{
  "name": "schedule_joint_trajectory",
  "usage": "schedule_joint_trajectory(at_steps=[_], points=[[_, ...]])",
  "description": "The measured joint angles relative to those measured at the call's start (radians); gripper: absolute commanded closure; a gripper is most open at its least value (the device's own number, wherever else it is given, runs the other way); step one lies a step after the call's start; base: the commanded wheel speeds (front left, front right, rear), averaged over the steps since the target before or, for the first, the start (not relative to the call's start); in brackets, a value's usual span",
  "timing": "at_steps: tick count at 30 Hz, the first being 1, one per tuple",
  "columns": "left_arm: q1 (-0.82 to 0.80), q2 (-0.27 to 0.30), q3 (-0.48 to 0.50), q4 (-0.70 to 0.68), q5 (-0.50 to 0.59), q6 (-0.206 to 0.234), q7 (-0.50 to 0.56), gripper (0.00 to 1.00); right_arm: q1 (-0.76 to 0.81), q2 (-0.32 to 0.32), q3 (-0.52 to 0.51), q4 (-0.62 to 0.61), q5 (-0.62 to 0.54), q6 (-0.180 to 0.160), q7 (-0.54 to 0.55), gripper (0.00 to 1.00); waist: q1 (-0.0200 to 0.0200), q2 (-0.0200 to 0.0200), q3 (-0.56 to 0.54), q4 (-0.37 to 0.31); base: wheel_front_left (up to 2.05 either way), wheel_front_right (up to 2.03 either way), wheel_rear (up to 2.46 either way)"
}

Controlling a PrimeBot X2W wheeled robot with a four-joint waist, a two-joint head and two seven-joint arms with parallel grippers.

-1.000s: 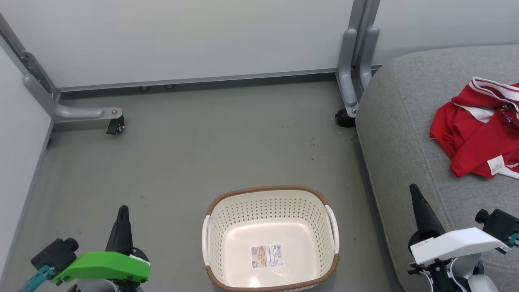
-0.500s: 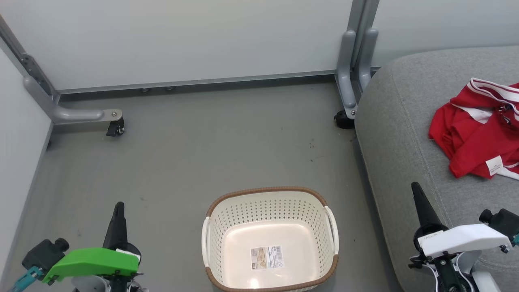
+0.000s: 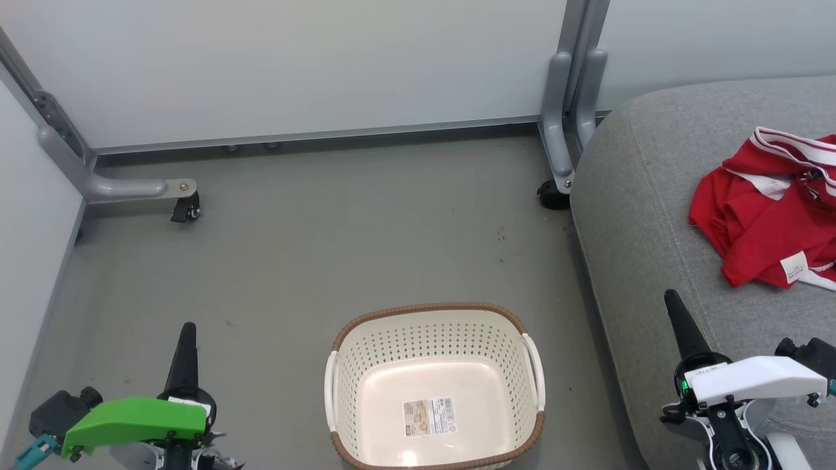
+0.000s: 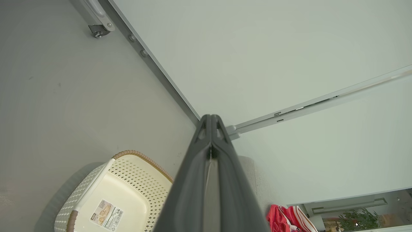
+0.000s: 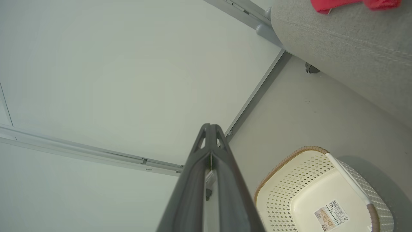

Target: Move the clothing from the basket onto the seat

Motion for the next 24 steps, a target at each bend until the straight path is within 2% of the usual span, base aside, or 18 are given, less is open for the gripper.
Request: schedule_joint_trajectory(at_steps=[24], points=[[-0.022,-0.011,0.038,0.003,-0.211,-0.019,0.055,1.00,-0.031,0.000,-0.023,0.042,0.216,0.000,0.033,1.00,0.0000,0.0000,-0.010,-0.004,0.00,0.00,0.00]])
